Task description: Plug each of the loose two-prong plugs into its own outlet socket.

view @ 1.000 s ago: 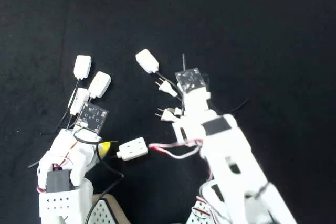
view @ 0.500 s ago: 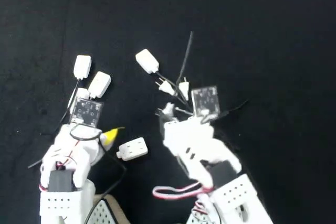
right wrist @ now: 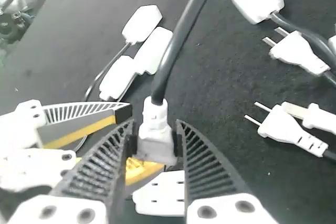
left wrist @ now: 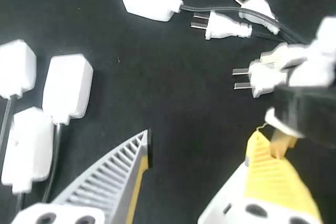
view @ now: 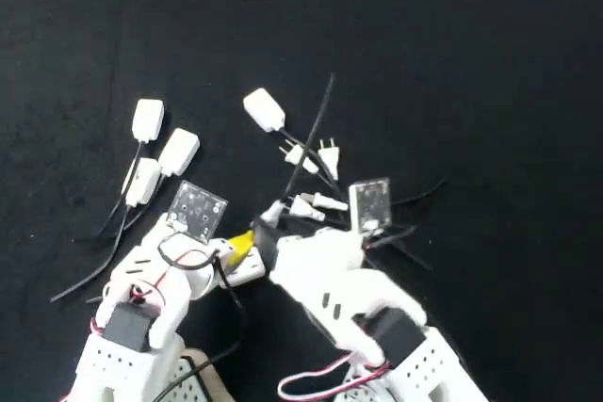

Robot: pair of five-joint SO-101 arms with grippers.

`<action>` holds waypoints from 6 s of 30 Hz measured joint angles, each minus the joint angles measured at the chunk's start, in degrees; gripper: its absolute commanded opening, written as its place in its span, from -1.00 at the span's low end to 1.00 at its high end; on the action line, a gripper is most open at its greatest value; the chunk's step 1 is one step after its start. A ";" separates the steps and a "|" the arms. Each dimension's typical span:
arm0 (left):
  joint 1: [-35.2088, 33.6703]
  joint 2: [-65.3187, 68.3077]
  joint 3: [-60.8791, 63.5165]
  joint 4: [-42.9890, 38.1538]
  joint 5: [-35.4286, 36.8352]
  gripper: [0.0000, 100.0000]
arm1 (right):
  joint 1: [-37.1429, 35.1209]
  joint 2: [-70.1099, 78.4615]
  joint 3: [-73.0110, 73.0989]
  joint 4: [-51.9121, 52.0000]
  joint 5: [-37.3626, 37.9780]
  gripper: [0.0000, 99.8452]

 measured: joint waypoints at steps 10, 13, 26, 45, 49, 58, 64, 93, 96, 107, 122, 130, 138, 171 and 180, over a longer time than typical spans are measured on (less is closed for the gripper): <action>-7.91 -0.09 -0.35 -3.43 6.68 -0.41 | -6.15 -0.35 -0.09 5.98 1.93 -0.98; -8.97 -0.18 -1.67 -4.75 8.53 -0.41 | -7.21 -0.26 -0.18 7.30 4.04 -0.98; -24.26 -0.09 -1.85 -5.01 5.19 -0.41 | 0.26 -0.26 -0.18 10.29 11.34 -0.97; -30.15 -0.09 0.53 -5.01 -0.70 -0.42 | 23.47 -0.26 -7.47 15.56 15.82 -0.97; -30.15 -0.09 0.62 -5.01 -0.70 -0.42 | 24.62 2.90 -8.35 14.59 15.82 -0.96; -30.15 -0.09 0.62 -5.01 -0.70 -0.42 | 28.22 31.82 -19.96 10.20 12.75 -0.80; -30.15 -0.09 0.79 -5.01 -0.70 -0.41 | 30.86 61.36 -35.25 12.13 11.34 -0.79; -30.15 -0.09 0.79 -5.01 -0.88 -0.41 | 23.56 106.02 -57.05 23.30 5.19 -0.92; -30.15 -0.09 0.79 -5.01 -0.88 -0.41 | 25.05 106.11 -57.05 22.86 4.13 -0.93; -30.15 -0.09 0.79 -5.01 -1.93 -0.42 | 25.49 106.11 -57.05 22.86 4.13 -0.98; -30.15 -0.09 0.79 -5.01 -3.25 -0.42 | 34.90 101.27 -65.67 26.73 4.13 -0.98; -30.15 -0.09 0.79 -5.01 -3.25 -0.42 | 36.13 103.65 -76.13 24.26 18.29 -0.97; -30.15 -0.09 0.79 -5.01 -3.34 -0.42 | 36.92 120.35 -91.52 25.58 22.33 -0.97; -28.13 -0.09 0.88 -1.93 -3.34 -0.41 | 38.95 117.80 -84.31 24.35 25.41 -0.97; -28.13 -0.09 0.88 -1.93 -3.34 -0.41 | 38.95 117.80 -84.04 24.26 25.41 -0.97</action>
